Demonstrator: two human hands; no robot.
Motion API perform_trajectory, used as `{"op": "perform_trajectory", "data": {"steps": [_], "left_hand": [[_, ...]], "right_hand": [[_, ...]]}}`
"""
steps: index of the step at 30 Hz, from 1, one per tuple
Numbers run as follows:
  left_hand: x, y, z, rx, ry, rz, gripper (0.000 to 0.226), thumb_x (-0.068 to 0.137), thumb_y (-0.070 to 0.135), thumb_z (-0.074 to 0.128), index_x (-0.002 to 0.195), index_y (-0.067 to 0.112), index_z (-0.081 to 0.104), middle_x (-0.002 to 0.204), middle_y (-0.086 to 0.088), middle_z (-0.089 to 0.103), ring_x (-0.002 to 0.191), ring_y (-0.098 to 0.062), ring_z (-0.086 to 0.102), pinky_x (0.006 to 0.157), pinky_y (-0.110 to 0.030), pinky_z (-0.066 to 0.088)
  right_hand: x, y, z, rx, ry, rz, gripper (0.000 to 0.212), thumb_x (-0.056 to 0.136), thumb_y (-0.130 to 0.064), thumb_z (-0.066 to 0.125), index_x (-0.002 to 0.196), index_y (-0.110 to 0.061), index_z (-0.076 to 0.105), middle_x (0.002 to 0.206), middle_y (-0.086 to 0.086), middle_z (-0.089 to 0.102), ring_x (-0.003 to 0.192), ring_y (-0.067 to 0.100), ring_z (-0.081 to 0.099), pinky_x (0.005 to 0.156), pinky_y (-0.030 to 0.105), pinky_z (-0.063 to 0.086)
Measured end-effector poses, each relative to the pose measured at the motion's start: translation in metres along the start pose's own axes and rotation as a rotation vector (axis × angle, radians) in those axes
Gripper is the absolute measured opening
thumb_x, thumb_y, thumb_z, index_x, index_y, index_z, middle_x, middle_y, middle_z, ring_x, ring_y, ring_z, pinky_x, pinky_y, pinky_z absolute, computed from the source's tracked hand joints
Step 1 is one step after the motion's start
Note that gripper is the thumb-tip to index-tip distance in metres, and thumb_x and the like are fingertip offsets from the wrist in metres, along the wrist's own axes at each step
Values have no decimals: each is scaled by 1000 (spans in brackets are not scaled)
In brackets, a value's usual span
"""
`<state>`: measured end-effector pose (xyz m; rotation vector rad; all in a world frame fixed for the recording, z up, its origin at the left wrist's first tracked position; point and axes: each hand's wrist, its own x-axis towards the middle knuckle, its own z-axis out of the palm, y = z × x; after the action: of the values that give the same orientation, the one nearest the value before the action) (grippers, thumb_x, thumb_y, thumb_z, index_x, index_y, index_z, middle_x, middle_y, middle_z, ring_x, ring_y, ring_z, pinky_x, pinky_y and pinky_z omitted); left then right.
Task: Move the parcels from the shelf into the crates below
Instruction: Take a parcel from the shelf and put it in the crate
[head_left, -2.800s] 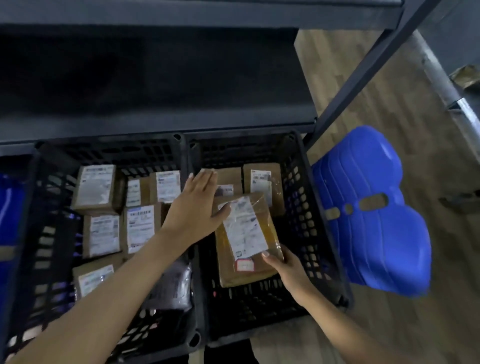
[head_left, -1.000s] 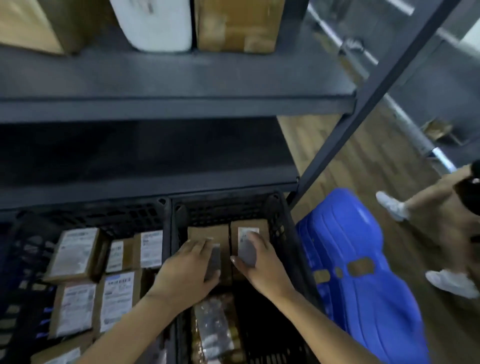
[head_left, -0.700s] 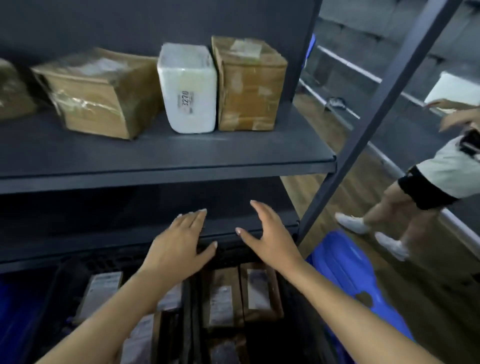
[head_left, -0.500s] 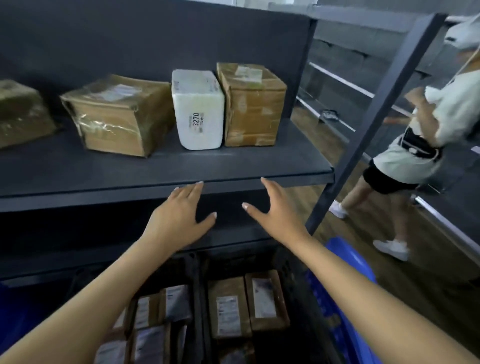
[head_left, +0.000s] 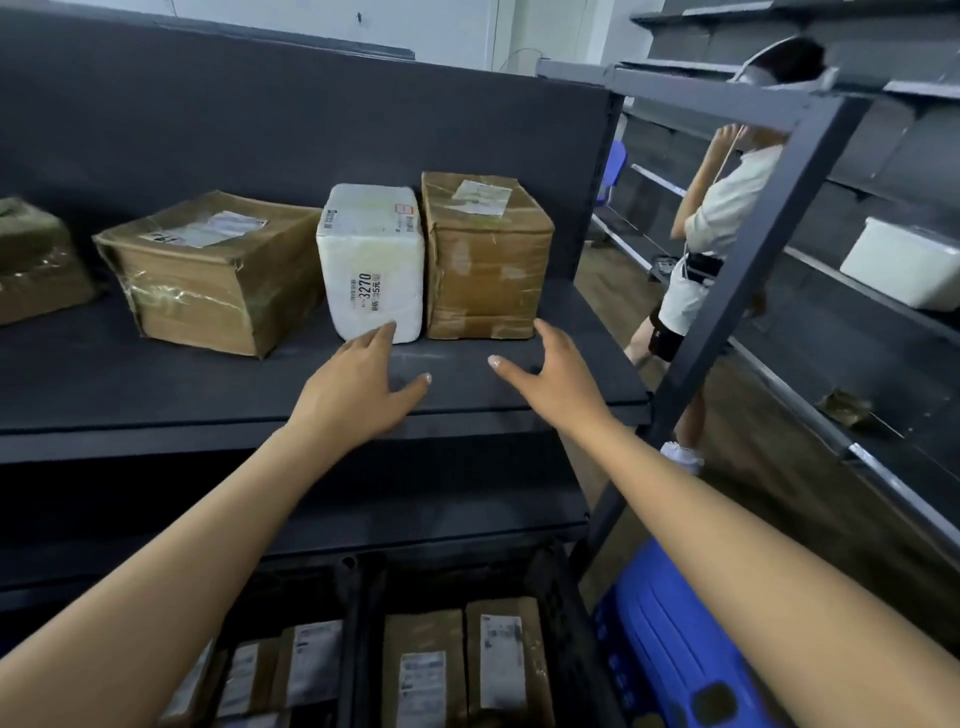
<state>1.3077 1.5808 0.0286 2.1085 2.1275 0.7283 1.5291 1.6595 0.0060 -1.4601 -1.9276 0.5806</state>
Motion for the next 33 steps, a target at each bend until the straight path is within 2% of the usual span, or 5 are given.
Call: {"op": "perform_trajectory", "data": {"steps": [10,16,20,24,33], "left_hand": [[79,41,30,-78,152,-72,71,88,41,60,144,5,33,146,-14,41,135,-30,36,101,-40,37],[120,36,27,38,265,-24,83,89,43,56,151,6,14,159,-10,17,148,-26,5,119,-40,12],[142,29,22,154,227,-28,83,90,48,53,151,4,17,159,-14,16,148,-30,3,119,-40,3],[163,27,17,289,154,-56,91,88,60,49,149,-1,21,158,-16,19,147,-32,6,119,-43,-2],[177,28,19,233,195,-58,78,87,57,52,143,4,38,151,-12,37,145,-24,20,120,-43,-1]], "right_hand": [[95,29,-15,53,-26,-60,103,79,-64,64,154,-15,12,160,3,19,145,21,22,110,33,27],[139,34,-12,141,5,-23,112,74,-63,70,153,-11,12,159,6,22,145,22,24,115,36,26],[157,31,-9,252,-30,-76,96,70,-53,79,144,-14,34,143,3,47,130,18,46,105,39,43],[166,32,-8,377,-14,-61,76,72,-43,81,133,-17,44,113,-14,56,105,4,55,75,9,43],[169,39,-7,420,-17,-87,59,72,-40,82,123,-22,57,101,-20,62,92,-4,57,76,8,44]]}}
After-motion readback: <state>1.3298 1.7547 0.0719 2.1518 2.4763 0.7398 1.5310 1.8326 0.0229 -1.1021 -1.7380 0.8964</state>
